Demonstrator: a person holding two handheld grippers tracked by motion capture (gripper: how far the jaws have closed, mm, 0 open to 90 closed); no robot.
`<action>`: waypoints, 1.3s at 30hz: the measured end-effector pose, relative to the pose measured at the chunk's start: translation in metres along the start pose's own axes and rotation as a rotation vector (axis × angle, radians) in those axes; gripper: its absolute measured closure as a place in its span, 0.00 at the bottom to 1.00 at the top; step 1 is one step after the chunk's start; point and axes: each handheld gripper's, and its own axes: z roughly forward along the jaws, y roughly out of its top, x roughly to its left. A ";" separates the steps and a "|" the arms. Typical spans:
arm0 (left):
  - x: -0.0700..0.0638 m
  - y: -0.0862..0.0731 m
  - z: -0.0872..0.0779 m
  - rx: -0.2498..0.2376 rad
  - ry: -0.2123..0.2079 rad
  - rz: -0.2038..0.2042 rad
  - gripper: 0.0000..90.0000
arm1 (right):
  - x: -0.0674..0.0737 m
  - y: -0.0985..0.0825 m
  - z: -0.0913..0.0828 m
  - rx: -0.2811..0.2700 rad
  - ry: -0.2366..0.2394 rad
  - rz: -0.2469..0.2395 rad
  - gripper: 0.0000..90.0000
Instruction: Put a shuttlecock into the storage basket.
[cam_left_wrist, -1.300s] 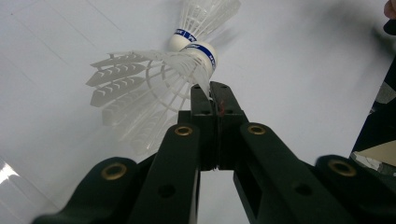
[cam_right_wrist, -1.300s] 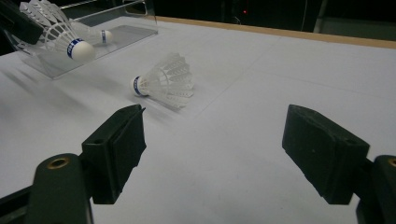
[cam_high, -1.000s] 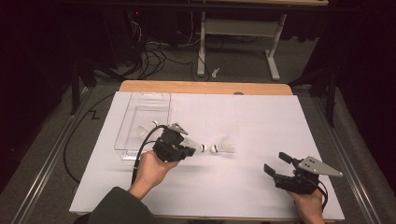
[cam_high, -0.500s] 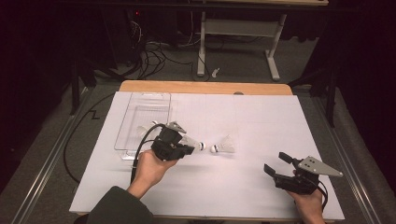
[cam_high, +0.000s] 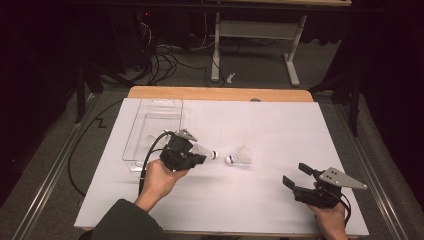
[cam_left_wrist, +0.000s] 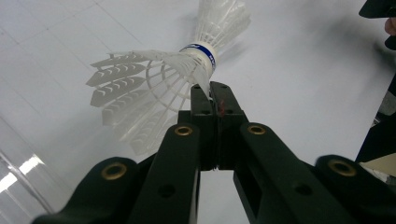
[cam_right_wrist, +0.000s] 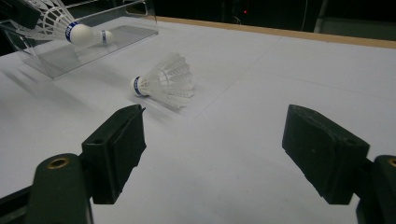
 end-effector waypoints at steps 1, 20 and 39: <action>0.001 0.000 -0.001 -0.003 0.003 -0.001 0.99 | 0.000 0.000 0.000 0.000 0.000 0.000 0.24; 0.009 0.000 -0.007 -0.066 0.045 -0.014 0.99 | 0.000 0.000 0.000 -0.001 0.002 0.001 0.24; 0.014 -0.003 -0.015 -0.118 0.068 -0.029 0.99 | 0.000 0.000 0.000 -0.001 0.002 0.001 0.24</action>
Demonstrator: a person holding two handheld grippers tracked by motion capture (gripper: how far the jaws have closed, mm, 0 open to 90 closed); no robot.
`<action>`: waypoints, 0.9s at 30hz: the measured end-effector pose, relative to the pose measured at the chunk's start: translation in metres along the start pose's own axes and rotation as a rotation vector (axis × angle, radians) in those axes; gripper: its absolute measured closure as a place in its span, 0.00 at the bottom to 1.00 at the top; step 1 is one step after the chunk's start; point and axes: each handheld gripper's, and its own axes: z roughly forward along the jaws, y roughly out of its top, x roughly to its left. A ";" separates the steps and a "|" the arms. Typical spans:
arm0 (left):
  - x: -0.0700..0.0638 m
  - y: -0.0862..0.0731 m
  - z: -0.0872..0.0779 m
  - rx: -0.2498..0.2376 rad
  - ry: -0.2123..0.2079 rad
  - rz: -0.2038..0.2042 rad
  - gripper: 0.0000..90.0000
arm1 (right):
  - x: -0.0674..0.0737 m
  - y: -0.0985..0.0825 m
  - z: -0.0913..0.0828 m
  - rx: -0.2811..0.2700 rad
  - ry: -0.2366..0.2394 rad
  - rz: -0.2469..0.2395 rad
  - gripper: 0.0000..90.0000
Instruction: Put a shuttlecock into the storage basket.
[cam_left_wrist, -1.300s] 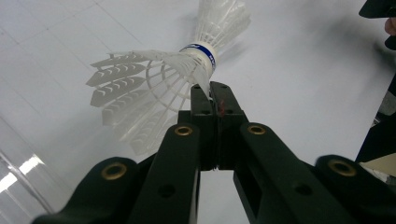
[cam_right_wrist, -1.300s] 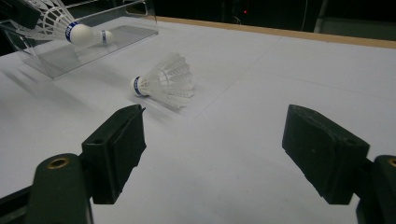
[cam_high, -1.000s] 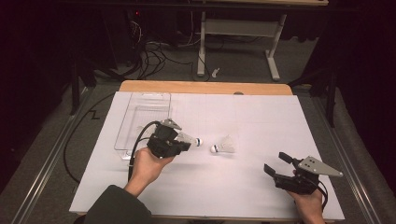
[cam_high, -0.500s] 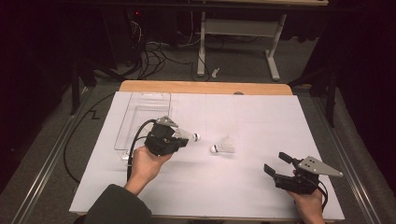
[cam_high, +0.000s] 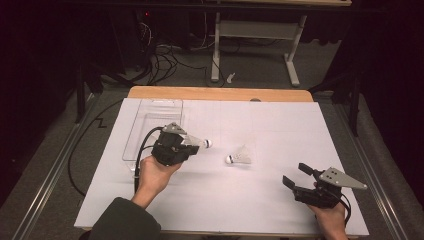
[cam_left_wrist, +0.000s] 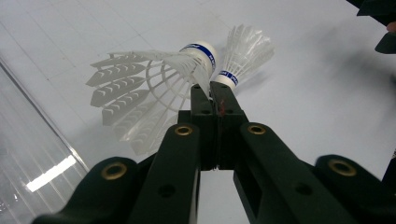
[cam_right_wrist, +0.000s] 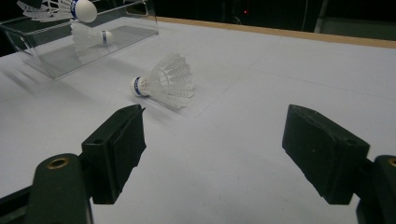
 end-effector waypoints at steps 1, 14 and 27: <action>0.001 0.000 -0.001 -0.001 0.002 0.000 0.99 | 0.000 0.000 0.000 0.000 -0.001 0.000 0.24; 0.007 0.000 -0.007 -0.026 0.013 -0.021 0.99 | 0.000 0.000 0.000 0.001 0.000 0.004 0.24; 0.015 -0.001 -0.009 -0.041 0.027 -0.042 0.99 | 0.000 0.000 0.000 0.002 0.000 0.005 0.24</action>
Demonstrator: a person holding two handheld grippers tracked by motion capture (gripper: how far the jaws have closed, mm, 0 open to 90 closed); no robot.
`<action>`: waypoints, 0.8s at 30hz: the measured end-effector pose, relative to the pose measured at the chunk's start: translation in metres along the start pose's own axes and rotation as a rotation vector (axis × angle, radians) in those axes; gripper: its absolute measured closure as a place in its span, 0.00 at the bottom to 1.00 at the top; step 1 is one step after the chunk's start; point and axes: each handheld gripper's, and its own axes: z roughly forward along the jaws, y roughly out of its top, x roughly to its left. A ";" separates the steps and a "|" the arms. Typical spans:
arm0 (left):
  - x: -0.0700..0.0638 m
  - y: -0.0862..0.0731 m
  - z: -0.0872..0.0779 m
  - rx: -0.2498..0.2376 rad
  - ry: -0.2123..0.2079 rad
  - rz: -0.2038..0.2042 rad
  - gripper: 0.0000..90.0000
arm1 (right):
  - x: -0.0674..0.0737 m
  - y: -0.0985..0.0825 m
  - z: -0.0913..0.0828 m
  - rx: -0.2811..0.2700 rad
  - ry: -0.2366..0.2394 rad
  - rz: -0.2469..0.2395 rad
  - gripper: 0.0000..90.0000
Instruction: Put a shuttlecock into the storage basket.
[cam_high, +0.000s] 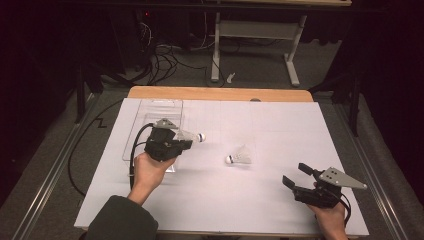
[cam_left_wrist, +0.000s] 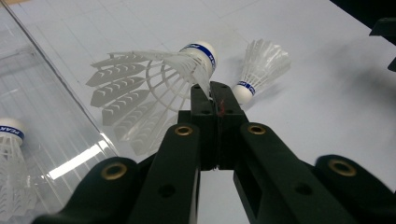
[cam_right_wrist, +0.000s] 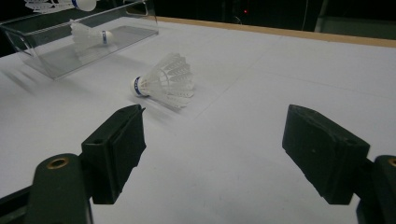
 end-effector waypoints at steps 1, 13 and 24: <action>0.001 0.000 0.000 -0.001 0.001 -0.001 0.99 | 0.000 0.000 0.000 0.000 0.000 0.000 0.24; 0.007 0.000 -0.004 -0.015 0.019 -0.012 0.99 | 0.000 0.000 0.000 -0.001 0.001 -0.002 0.24; 0.014 0.000 -0.008 -0.025 0.042 -0.023 0.99 | 0.000 0.000 0.000 0.000 0.000 -0.001 0.24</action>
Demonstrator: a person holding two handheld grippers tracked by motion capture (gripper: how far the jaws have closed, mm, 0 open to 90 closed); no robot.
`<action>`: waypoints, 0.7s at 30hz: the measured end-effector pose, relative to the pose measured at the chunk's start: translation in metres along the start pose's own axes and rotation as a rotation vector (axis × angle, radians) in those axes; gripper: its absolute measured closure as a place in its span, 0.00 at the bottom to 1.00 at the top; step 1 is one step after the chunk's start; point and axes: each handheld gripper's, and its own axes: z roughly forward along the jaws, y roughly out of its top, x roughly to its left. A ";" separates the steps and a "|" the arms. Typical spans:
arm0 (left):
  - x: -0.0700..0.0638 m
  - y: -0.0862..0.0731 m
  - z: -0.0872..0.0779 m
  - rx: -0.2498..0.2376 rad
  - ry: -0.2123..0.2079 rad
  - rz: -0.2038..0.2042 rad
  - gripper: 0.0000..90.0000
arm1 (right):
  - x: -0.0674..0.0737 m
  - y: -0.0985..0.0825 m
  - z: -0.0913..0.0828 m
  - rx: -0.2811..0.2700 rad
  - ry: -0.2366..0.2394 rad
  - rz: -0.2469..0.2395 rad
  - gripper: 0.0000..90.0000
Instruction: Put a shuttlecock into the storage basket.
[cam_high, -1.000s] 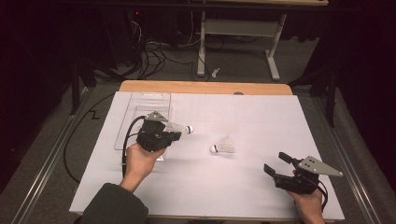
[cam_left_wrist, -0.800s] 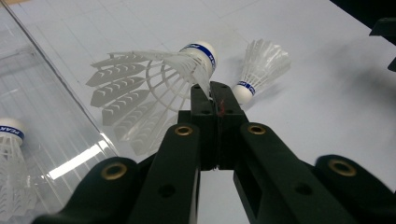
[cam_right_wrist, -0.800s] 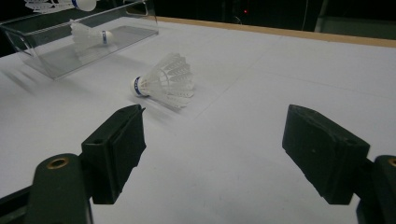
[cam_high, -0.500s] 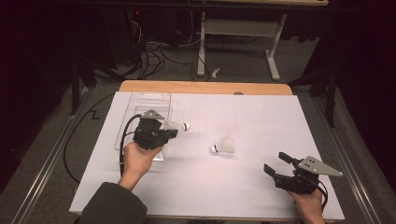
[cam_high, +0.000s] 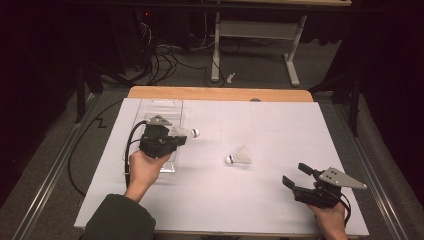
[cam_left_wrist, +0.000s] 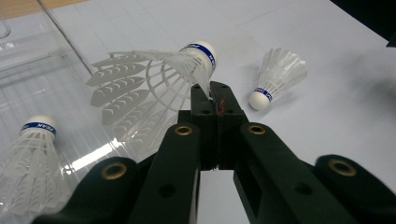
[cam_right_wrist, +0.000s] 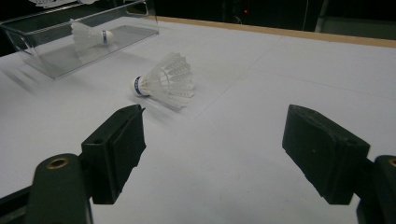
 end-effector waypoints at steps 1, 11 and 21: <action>0.001 0.000 0.000 -0.001 0.003 -0.003 0.99 | 0.000 0.000 0.000 0.000 0.000 0.002 0.24; 0.006 0.000 -0.005 -0.012 0.020 -0.010 0.99 | 0.000 0.000 0.000 0.000 0.000 0.002 0.24; 0.013 0.000 -0.008 -0.017 0.040 -0.020 0.99 | 0.000 0.000 0.000 0.000 0.000 0.000 0.24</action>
